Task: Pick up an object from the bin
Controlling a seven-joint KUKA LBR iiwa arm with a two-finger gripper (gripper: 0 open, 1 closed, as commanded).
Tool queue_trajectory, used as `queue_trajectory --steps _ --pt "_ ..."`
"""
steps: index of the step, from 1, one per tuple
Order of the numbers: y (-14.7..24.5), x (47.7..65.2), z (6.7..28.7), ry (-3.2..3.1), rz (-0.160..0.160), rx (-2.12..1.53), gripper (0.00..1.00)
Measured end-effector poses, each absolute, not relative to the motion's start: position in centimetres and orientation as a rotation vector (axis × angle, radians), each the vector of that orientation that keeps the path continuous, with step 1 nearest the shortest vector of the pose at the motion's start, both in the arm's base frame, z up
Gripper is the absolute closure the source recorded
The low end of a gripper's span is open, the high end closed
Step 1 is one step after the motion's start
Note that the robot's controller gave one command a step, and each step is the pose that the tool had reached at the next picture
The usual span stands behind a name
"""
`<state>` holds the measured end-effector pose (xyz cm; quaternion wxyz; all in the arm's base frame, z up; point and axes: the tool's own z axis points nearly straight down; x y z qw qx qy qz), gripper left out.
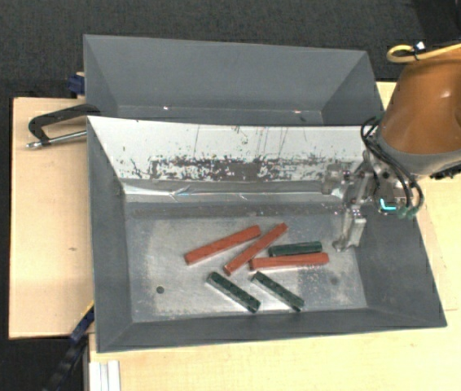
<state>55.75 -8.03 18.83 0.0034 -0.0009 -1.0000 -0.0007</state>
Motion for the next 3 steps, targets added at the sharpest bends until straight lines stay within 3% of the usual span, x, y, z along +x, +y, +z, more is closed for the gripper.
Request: queue_trajectory --steps 1,2,3 --pt "-8.0 55.9 19.3 -3.143 -0.001 0.0 0.0" --pt "-2.8 54.6 12.1 -3.143 0.0 0.141 0.0" --pt "1.1 53.5 12.5 -3.135 -0.001 0.233 0.0"
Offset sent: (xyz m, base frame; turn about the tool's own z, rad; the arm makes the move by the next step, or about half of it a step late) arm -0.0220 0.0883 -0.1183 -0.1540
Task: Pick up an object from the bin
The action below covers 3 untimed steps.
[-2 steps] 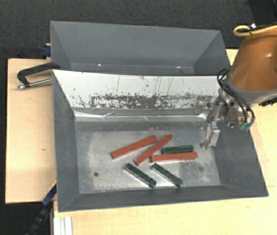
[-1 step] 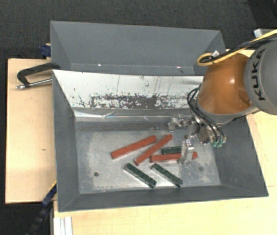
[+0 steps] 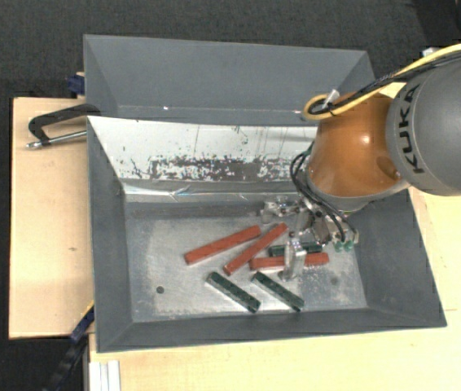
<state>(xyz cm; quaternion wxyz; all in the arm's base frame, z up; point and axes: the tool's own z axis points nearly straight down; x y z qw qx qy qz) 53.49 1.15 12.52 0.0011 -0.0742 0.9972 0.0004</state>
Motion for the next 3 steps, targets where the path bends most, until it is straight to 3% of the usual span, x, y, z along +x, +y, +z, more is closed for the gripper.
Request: queue_trajectory --steps 1,2,3 --pt "2.4 57.4 13.1 3.095 0.001 -0.498 0.0" --pt "5.0 57.3 8.6 3.063 0.001 -0.679 0.0" --pt "6.8 58.3 7.5 2.949 -0.002 -1.062 1.0"
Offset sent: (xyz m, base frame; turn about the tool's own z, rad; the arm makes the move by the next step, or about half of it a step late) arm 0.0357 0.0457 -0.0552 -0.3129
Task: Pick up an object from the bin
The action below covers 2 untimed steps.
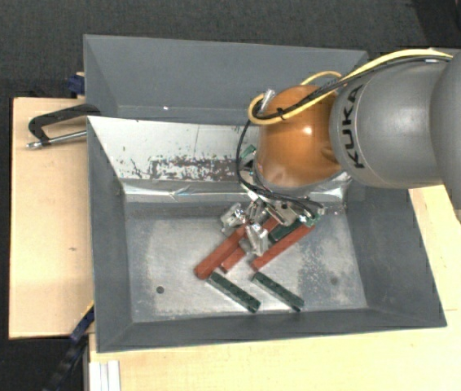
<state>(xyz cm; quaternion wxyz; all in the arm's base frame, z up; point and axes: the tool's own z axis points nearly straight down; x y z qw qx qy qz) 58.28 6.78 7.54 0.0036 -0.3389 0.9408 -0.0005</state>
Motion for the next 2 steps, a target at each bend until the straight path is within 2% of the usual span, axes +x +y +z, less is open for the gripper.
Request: queue_trajectory --steps 2 --pt "6.78 58.22 7.84 2.95 -0.001 -1.062 1.0"
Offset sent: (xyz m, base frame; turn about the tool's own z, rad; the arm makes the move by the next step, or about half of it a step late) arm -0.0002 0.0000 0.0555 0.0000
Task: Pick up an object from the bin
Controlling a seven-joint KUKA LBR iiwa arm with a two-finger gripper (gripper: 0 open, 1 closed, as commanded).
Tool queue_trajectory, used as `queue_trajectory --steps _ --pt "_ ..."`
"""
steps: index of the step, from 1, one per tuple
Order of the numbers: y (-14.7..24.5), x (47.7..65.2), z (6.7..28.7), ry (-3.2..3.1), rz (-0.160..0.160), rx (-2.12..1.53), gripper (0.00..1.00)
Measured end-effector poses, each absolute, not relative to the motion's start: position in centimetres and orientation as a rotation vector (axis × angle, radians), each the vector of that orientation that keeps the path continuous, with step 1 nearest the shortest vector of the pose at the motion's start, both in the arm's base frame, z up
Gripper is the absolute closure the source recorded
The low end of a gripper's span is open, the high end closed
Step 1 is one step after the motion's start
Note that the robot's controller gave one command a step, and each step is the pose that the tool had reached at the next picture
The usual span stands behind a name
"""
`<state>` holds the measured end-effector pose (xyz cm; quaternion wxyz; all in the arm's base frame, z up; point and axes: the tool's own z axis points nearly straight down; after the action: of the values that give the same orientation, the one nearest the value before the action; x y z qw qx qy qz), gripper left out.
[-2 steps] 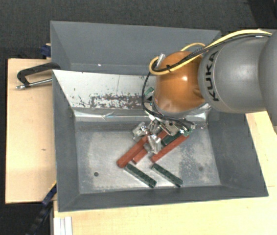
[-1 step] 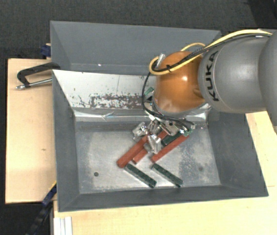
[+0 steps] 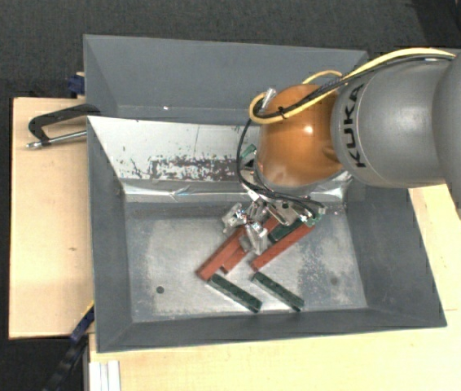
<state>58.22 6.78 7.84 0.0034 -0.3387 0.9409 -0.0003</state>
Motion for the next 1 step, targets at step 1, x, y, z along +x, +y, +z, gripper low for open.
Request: queue_trajectory --steps 1 --pt "6.83 57.98 10.32 2.957 0.004 -1.064 1.0"
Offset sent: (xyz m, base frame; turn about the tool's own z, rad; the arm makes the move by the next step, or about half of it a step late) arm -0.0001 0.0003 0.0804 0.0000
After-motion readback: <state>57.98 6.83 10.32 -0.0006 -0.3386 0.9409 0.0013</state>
